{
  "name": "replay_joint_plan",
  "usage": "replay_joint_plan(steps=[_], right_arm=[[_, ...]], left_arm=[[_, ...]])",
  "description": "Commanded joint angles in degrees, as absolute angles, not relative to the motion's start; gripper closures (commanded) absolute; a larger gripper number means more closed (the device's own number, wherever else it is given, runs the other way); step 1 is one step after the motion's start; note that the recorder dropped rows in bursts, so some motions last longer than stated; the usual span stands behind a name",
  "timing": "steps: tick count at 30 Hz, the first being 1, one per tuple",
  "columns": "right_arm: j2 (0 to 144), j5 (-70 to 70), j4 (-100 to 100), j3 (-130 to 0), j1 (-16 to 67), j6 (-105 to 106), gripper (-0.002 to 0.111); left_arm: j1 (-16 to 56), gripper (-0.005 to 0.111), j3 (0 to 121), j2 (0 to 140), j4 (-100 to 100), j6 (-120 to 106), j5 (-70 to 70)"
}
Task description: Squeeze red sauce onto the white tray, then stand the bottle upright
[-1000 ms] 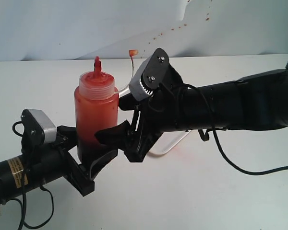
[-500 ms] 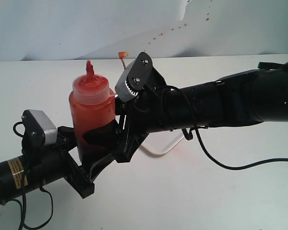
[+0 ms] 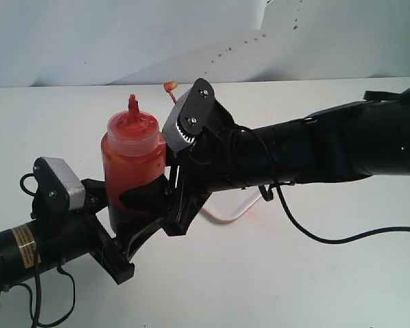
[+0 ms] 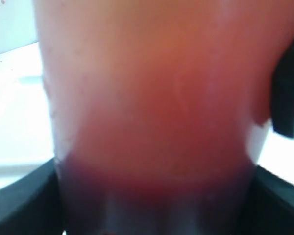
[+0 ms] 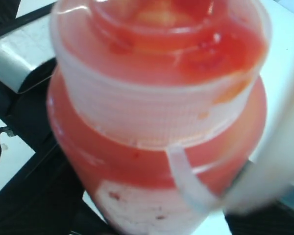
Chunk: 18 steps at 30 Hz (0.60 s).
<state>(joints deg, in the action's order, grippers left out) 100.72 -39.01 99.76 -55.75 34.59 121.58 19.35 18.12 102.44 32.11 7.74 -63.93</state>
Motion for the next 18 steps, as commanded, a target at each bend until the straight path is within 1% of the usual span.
replay_joint_plan(steps=[1, 5, 6, 8, 9, 12, 14, 18], right_arm=[[100.4, -41.2, 99.9, -56.2, 34.9, 121.7, 0.108], [104.7, -41.2, 99.9, -57.1, 34.9, 121.7, 0.108], [105.5, -41.6, 99.9, -57.7, 34.9, 121.7, 0.108], [109.3, -46.8, 99.9, -62.0, 34.9, 121.2, 0.108], [110.4, -47.7, 99.9, -63.7, 34.9, 120.4, 0.108], [113.1, -47.5, 99.9, -66.1, 34.9, 119.7, 0.108], [113.8, -44.9, 99.9, -66.1, 34.9, 120.0, 0.108], [115.1, -43.4, 99.9, -66.1, 34.9, 120.0, 0.108]], left_arm=[[19.3, 0.107, 18.4, 102.1, 28.4, 6.5, -64.0], [19.3, 0.107, 18.8, 102.1, 27.0, 4.3, -62.9], [19.3, 0.107, 19.5, 102.1, 27.2, 4.0, -60.7], [19.3, 0.107, 23.0, 102.8, 27.3, 4.0, -50.5], [19.3, 0.107, 24.2, 103.6, 27.3, 4.0, -48.9], [19.3, 0.107, 26.4, 108.4, 28.0, 4.0, -49.6], [19.3, 0.107, 28.3, 112.2, 28.0, 4.0, -49.7], [19.3, 0.107, 29.6, 115.6, 29.6, 4.0, -49.2]])
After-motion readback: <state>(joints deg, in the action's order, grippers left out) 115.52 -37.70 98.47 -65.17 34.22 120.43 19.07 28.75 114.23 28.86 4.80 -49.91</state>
